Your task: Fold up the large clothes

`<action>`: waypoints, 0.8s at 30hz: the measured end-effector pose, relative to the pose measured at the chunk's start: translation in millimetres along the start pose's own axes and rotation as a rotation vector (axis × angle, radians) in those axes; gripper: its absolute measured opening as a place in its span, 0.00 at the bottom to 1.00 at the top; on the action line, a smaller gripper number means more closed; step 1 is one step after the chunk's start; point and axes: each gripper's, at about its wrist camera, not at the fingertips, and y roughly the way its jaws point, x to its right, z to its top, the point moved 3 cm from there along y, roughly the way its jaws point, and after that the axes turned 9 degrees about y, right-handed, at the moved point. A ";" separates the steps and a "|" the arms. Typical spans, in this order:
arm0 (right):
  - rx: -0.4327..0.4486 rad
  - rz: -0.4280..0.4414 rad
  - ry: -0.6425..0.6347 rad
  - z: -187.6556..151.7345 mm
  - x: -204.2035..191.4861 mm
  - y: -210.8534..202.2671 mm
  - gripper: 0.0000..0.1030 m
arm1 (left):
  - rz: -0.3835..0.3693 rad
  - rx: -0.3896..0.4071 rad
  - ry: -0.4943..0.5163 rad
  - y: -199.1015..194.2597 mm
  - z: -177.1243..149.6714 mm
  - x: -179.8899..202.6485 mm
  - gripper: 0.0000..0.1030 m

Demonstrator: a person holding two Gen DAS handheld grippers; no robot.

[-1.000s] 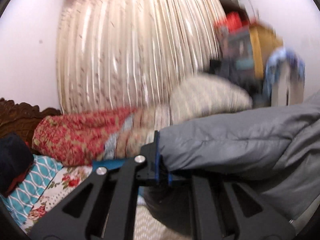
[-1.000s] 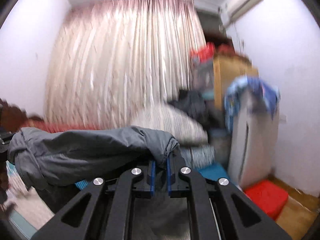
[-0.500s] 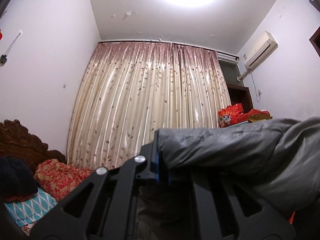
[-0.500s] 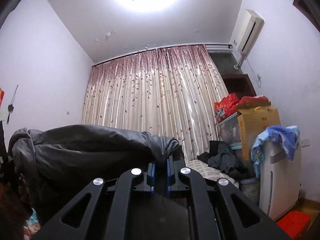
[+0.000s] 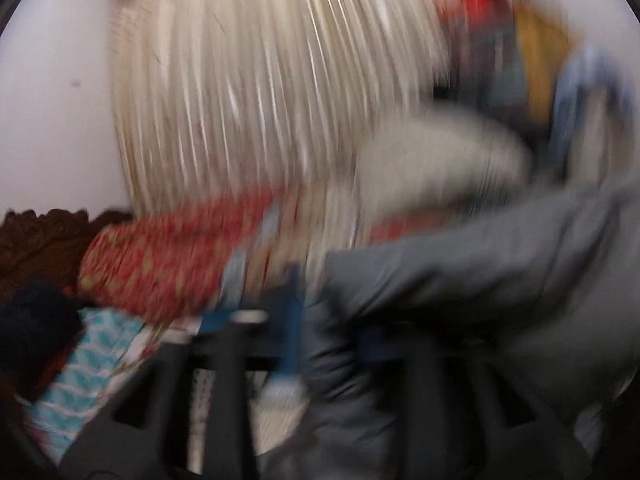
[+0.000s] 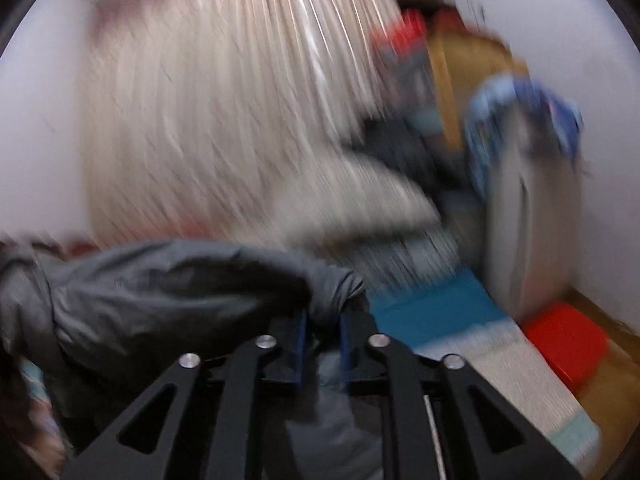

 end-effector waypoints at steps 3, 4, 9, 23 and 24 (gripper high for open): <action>-0.254 -0.263 -0.149 -96.2 23.9 100.3 0.97 | -0.082 -0.359 0.087 87.4 -82.8 56.2 0.47; -0.330 -0.301 -0.140 -121.4 35.5 117.4 0.97 | -0.120 -0.443 0.065 99.7 -111.9 66.9 0.47; -0.451 -0.267 0.126 -199.1 84.9 111.7 0.97 | -0.190 -0.507 0.038 92.4 -178.9 79.8 0.47; -0.778 0.313 0.202 -245.9 -31.7 30.9 0.96 | -0.673 -0.352 0.023 -31.7 -223.2 156.8 0.47; -0.837 0.289 0.221 -258.6 -24.5 37.3 0.96 | -0.650 -0.379 0.027 -23.6 -231.3 156.4 0.47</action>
